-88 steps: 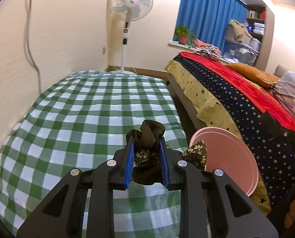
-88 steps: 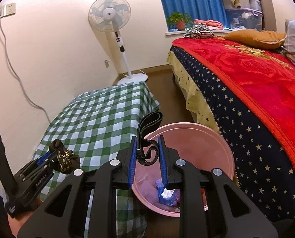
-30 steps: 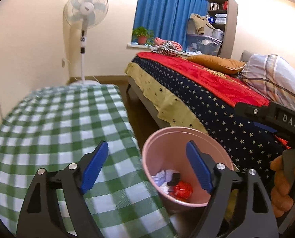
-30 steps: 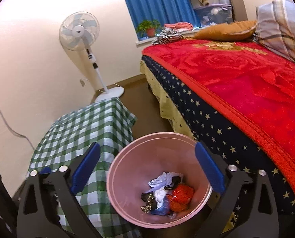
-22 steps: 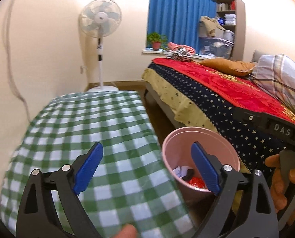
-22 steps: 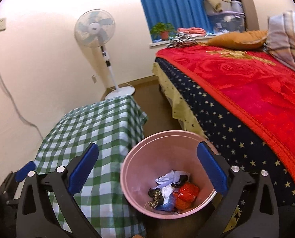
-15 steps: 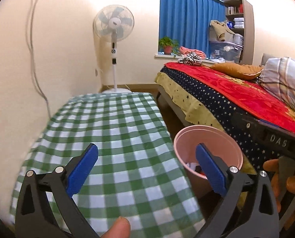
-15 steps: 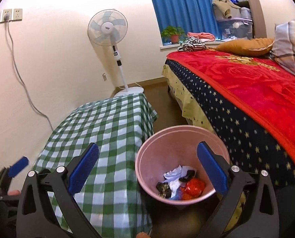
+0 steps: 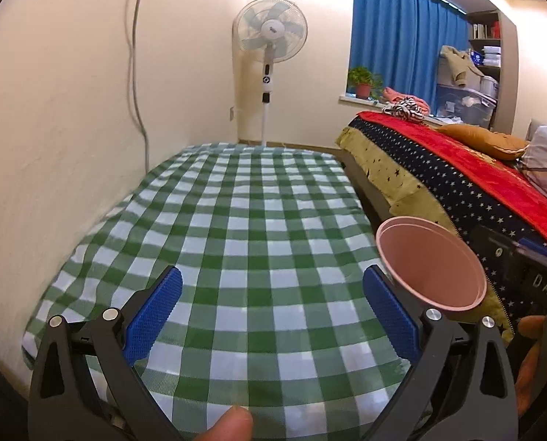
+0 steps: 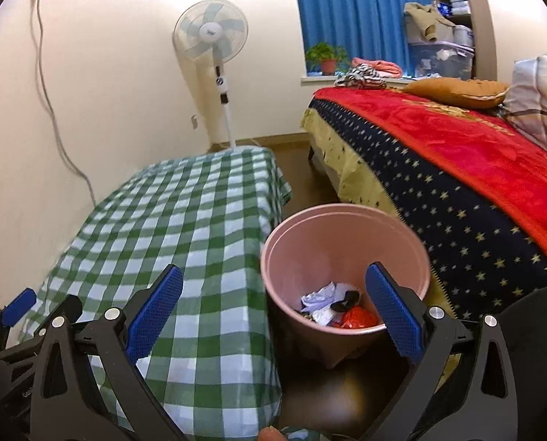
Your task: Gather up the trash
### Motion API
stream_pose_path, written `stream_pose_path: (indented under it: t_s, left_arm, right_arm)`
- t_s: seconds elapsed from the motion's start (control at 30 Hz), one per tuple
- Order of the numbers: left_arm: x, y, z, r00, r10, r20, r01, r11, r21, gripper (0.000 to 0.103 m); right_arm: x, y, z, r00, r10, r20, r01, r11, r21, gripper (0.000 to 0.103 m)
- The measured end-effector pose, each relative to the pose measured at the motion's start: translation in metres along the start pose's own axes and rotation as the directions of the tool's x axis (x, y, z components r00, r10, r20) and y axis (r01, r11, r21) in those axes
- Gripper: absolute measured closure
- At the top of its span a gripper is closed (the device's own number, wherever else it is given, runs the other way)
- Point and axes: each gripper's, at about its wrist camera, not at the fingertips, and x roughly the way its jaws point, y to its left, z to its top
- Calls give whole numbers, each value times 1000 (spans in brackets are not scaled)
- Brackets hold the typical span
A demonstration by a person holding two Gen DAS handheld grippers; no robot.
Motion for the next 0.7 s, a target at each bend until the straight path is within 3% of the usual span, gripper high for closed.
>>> stream_pose_path:
  t_s: [0.2,0.7]
  left_arm:
    - [2,10,0,999,37,1,-37,999,-21,8]
    - [8,12,2,999,34,-5,-35,999,-33,8]
  right_arm:
    - [10,13,-7,1000,-2,-25,1,999,-36,5]
    - [17,16,-9,999,-16,-30,14,999,-50,5]
